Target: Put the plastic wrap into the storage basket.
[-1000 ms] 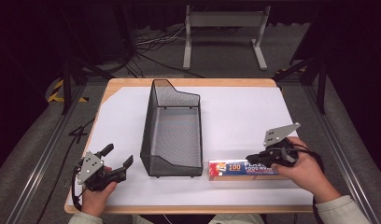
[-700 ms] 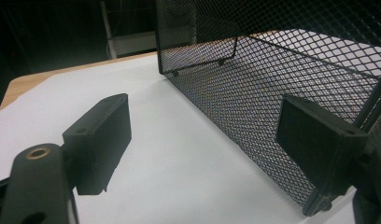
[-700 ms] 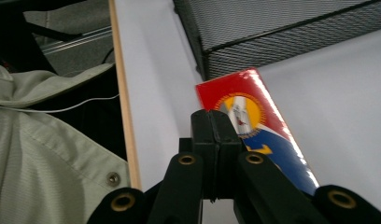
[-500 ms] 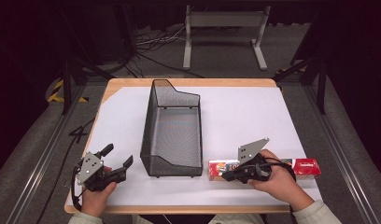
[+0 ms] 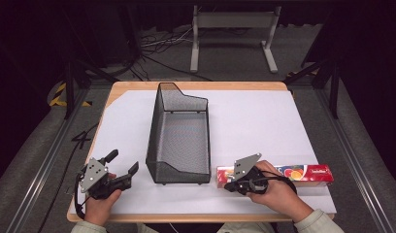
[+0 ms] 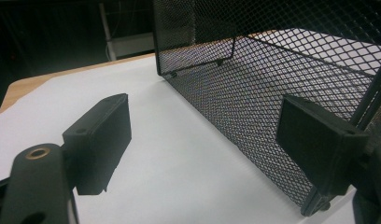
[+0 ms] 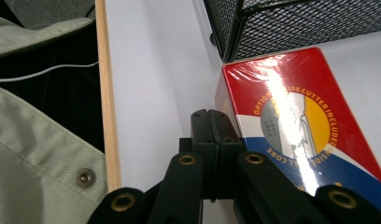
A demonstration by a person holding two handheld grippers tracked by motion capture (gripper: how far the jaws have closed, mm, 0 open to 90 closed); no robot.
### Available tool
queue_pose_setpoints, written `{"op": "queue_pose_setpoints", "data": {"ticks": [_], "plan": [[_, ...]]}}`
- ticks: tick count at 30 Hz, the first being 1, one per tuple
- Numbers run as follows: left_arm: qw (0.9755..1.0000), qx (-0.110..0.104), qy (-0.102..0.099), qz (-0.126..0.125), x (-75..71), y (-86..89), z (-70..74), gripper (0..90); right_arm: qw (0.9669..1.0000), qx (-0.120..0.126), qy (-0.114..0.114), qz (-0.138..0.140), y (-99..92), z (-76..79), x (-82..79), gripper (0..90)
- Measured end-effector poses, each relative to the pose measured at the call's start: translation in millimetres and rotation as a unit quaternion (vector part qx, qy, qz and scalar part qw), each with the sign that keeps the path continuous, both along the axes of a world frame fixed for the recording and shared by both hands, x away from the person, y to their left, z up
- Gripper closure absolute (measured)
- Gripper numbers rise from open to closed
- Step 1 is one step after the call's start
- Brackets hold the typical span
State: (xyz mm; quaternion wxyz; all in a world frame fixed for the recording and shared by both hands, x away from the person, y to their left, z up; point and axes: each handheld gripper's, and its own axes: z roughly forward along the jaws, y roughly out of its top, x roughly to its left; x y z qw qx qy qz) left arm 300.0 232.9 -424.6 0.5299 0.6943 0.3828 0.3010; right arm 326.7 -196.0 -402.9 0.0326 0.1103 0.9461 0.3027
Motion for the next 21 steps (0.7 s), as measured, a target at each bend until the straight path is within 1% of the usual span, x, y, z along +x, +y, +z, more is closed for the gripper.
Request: {"op": "queue_pose_setpoints", "data": {"ticks": [1,2,3,4,5,7,9,11,14,16,19,21], "plan": [[1.0000,0.000,0.000,0.000,-0.1,-0.2,0.0,18.9,1.0000,0.000,-0.001,-0.003,0.3,0.0,1.5,90.0],[1.0000,0.000,0.000,0.000,-0.1,-0.2,0.0,18.9,1.0000,-0.002,-0.009,0.000,0.8,0.5,3.1,90.0],[1.0000,0.003,0.001,-0.001,-0.4,-0.4,0.3,18.9,1.0000,-0.002,-0.009,0.000,0.8,0.5,3.1,90.0],[1.0000,0.004,0.000,-0.001,-0.5,-0.8,0.2,18.9,0.9999,-0.005,-0.016,-0.002,1.7,2.2,5.5,90.0],[1.0000,0.003,-0.001,-0.001,-0.7,-1.0,0.3,18.9,0.9998,-0.004,-0.017,-0.003,1.7,2.9,7.6,90.0],[1.0000,0.003,-0.002,-0.001,-0.9,-1.1,0.8,18.9,0.9997,-0.002,-0.023,-0.011,1.0,6.8,15.4,90.0],[1.0000,0.004,-0.002,-0.003,-0.7,-1.0,0.8,18.9,0.9992,0.000,-0.029,-0.025,-0.5,11.4,23.5,90.0],[1.0000,0.004,-0.002,-0.002,-0.9,-0.9,0.6,18.9,0.9991,0.004,-0.023,-0.036,-2.5,14.7,30.1,90.0],[1.0000,0.002,-0.002,-0.001,-0.8,0.0,-0.1,18.9,0.9991,0.001,-0.020,-0.037,-3.0,14.0,32.7,90.0],[1.0000,0.001,-0.002,0.000,-0.7,0.6,0.0,18.9,0.9992,0.002,-0.014,-0.037,-2.9,13.3,33.0,90.0],[1.0000,0.002,-0.004,0.000,-1.6,0.2,1.1,18.9,0.9994,-0.005,-0.007,-0.033,-1.0,10.3,30.7,90.0],[1.0000,0.002,-0.004,0.000,-1.2,-0.2,1.1,18.9,0.9995,-0.010,0.004,-0.029,0.4,6.2,28.7,90.0]]}}
